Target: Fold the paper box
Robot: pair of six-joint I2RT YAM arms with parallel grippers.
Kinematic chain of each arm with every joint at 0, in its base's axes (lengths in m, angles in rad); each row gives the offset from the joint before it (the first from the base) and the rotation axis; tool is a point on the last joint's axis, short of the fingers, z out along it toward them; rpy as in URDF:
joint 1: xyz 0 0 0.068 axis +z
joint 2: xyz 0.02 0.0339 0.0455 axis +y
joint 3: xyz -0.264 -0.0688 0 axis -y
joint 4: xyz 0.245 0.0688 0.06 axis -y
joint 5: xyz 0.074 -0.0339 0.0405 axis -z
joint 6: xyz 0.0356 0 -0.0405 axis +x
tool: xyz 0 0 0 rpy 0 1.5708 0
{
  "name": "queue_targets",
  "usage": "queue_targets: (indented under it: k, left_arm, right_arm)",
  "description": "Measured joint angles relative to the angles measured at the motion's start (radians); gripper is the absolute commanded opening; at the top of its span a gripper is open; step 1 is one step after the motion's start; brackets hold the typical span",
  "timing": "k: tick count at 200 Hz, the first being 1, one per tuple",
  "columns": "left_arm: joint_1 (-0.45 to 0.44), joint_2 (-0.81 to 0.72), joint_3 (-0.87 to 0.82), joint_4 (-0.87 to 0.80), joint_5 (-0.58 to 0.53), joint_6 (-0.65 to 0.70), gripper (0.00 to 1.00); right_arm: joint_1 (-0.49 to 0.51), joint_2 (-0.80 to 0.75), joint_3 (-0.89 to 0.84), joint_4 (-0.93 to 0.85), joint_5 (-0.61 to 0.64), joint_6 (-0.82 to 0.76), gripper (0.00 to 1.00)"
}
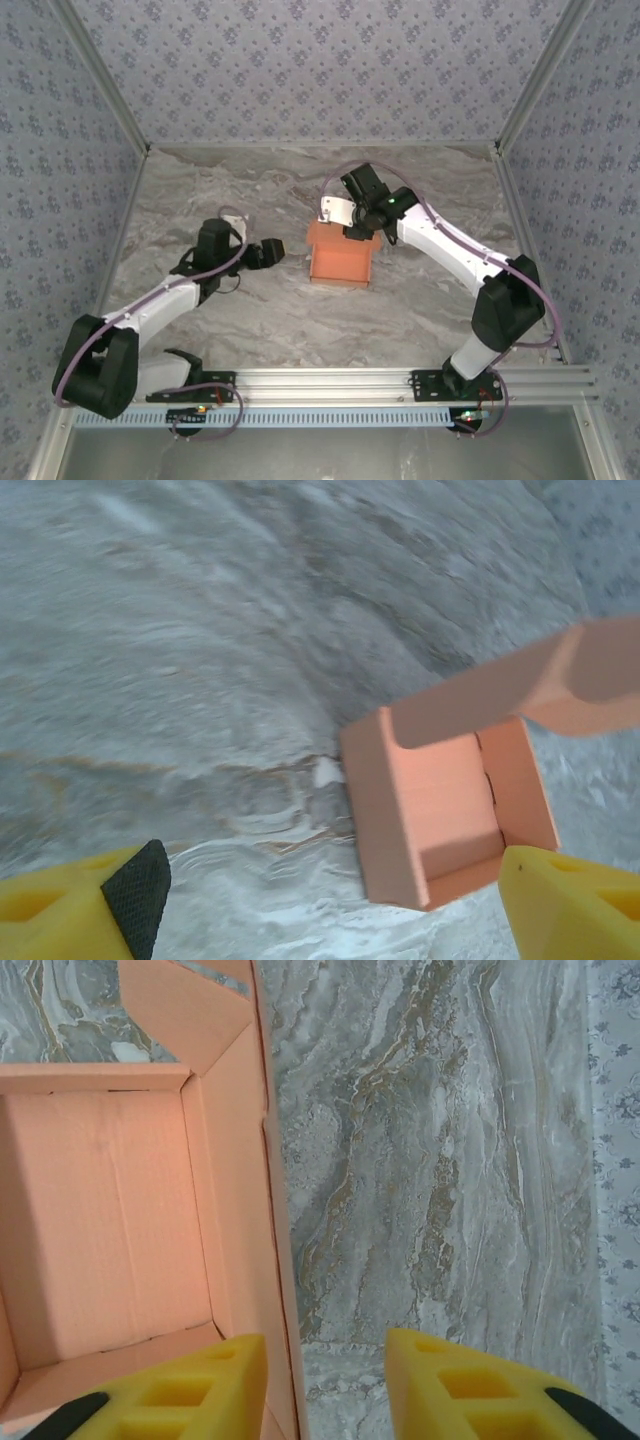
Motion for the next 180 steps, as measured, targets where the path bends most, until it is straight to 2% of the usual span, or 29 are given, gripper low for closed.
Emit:
queue_targets:
  k: [19,38,48,67,84,103,128,153,180]
  left_arm:
    - [-0.068,0.02,0.0,0.065,-0.031,0.053,0.8]
    - [-0.113,0.053,0.0,0.106,-0.085,0.103,0.78]
    - [-0.133,0.072,0.001,0.116,-0.116,0.132,0.78]
    - [-0.164,0.113,0.02,0.122,-0.173,0.187,0.77]
    - [-0.178,0.158,0.057,0.123,-0.209,0.224,0.78]
    - [-0.179,0.211,0.113,0.125,-0.233,0.256,0.77]
    - [-0.179,0.262,0.175,0.126,-0.25,0.278,0.73]
    - [-0.181,0.288,0.213,0.126,-0.256,0.291,0.59]
    - [-0.192,0.314,0.246,0.126,-0.248,0.285,0.45]
  right_arm:
    - [-0.011,-0.037,-0.015,0.036,-0.046,0.046,0.43]
    - [-0.056,-0.172,-0.118,0.114,-0.134,0.166,0.48]
    - [-0.108,-0.285,-0.214,0.177,-0.185,0.27,0.54]
    - [-0.245,-0.484,-0.405,0.291,-0.28,0.468,0.55]
    - [-0.341,-0.558,-0.533,0.378,-0.367,0.624,0.56]
    - [-0.362,-0.529,-0.609,0.424,-0.455,0.726,0.56]
    - [-0.359,-0.451,-0.68,0.496,-0.497,0.802,0.56]
    - [-0.37,-0.391,-0.685,0.563,-0.527,0.842,0.55]
    - [-0.374,-0.329,-0.683,0.644,-0.582,0.889,0.49]
